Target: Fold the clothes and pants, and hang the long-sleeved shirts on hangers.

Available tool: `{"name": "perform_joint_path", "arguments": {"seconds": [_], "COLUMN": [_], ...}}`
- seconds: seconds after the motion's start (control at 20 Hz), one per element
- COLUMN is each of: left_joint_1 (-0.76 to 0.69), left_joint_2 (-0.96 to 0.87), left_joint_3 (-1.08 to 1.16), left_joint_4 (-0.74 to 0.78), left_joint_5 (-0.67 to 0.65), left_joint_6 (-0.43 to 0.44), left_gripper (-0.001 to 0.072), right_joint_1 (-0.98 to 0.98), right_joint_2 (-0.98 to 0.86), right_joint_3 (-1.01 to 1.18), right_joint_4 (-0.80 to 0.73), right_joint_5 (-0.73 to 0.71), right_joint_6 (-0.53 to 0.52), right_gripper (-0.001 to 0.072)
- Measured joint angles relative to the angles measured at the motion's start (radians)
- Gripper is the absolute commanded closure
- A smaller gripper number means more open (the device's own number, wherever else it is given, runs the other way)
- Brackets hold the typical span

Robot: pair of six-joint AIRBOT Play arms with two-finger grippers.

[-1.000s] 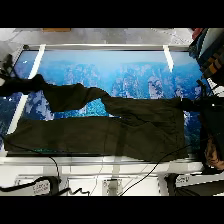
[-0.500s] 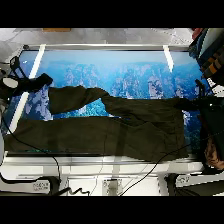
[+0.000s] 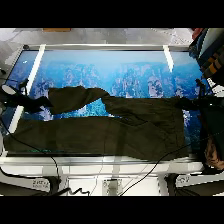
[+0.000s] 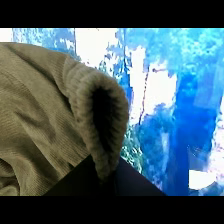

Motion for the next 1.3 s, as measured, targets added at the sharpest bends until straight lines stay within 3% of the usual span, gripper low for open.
{"name": "perform_joint_path", "arguments": {"seconds": [0.2,0.25,0.3,0.35,0.6,0.85,1.1,1.3], "left_joint_1": [0.005,0.006,0.006,0.006,0.028,0.076,0.092,0.095], "left_joint_2": [-0.094,-0.109,-0.121,-0.131,-0.075,0.155,0.426,0.560], "left_joint_3": [-0.005,-0.005,-0.006,-0.006,0.011,0.043,0.051,0.048], "left_joint_4": [-0.096,-0.129,-0.158,-0.192,-0.342,-0.521,-0.621,-0.536], "left_joint_5": [-0.021,-0.023,-0.025,-0.029,-0.041,-0.076,-0.099,-0.015], "left_joint_6": [0.008,0.020,0.033,0.050,0.134,0.190,0.156,0.111], "left_gripper": [0.0287,0.0397,0.0654,0.0699,0.0699,0.0699,0.0699,0.0699], "right_joint_1": [0.000,0.000,0.000,0.000,0.000,0.000,0.000,0.000], "right_joint_2": [0.000,0.000,0.000,0.000,0.000,0.002,0.002,0.002], "right_joint_3": [0.000,0.000,0.000,0.000,0.000,0.000,0.000,0.000], "right_joint_4": [0.000,0.000,0.000,0.000,0.000,0.001,-0.019,-0.036], "right_joint_5": [-0.001,-0.001,-0.001,-0.002,0.001,0.018,0.071,0.093], "right_joint_6": [0.000,0.000,0.000,0.000,0.000,0.000,0.000,0.000], "right_gripper": [0.0676,0.0676,0.0676,0.0676,0.0676,0.0676,0.0676,0.0676]}}
